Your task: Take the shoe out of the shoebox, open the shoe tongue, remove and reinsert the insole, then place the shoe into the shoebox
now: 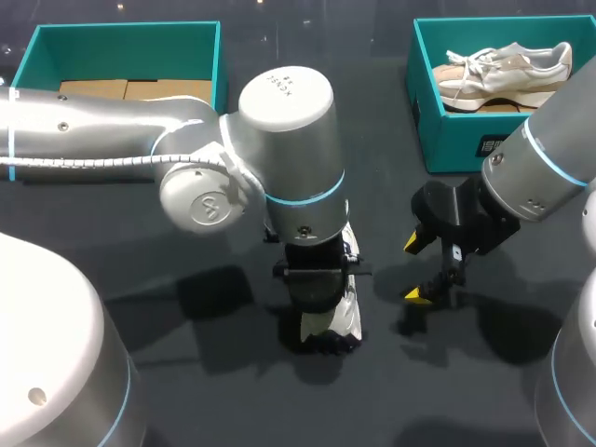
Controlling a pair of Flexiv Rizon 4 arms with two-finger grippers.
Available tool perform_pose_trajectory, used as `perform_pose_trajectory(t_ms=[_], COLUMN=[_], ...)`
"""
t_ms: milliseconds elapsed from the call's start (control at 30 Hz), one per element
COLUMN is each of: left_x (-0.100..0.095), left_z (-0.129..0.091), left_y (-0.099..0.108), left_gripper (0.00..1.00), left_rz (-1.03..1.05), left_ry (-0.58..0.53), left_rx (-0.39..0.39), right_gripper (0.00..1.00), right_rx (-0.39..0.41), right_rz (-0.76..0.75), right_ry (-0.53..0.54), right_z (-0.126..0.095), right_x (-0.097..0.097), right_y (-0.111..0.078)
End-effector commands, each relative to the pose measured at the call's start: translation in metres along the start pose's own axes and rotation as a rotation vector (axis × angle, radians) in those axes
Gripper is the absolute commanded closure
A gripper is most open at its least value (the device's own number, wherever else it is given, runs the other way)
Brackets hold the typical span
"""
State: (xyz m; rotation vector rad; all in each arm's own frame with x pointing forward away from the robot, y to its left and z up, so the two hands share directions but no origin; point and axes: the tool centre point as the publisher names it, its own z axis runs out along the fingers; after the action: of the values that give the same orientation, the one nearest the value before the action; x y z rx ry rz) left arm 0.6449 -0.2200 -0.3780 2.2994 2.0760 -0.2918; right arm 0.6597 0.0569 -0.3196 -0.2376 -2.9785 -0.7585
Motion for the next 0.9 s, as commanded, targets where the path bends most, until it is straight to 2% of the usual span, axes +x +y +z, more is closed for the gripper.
perform_pose_trajectory(t_ms=[33,167,233,400,600,767,900], left_x=[-0.012,-0.007,-0.005,-0.002,-0.012,-0.028,-0.032], left_z=[0.028,0.038,0.037,0.012,-0.010,0.002,0.019], left_y=[0.002,0.013,0.021,0.031,0.023,0.012,0.009], left_gripper=[1.00,1.00,1.00,1.00,1.00,1.00,1.00], left_rz=[-0.012,-0.046,-0.068,-0.104,-0.095,-0.087,-0.090], left_ry=[0.062,0.094,0.093,0.031,-0.046,-0.054,-0.031], left_rx=[-0.010,-0.044,-0.052,-0.066,-0.043,-0.005,0.007], right_gripper=[0.00,0.00,0.00,0.00,0.00,0.00,0.00], right_rx=[0.002,0.002,0.002,0.002,0.002,0.002,0.002], right_rz=[0.001,0.001,0.001,0.001,0.001,0.001,0.001], right_ry=[-0.003,-0.003,-0.003,-0.003,-0.003,-0.003,-0.003], right_z=[0.000,0.000,0.000,0.000,0.000,0.000,0.000], right_x=[0.001,0.001,0.001,0.001,0.001,0.001,0.001], right_y=[0.000,0.000,0.000,0.000,0.000,0.000,0.000])
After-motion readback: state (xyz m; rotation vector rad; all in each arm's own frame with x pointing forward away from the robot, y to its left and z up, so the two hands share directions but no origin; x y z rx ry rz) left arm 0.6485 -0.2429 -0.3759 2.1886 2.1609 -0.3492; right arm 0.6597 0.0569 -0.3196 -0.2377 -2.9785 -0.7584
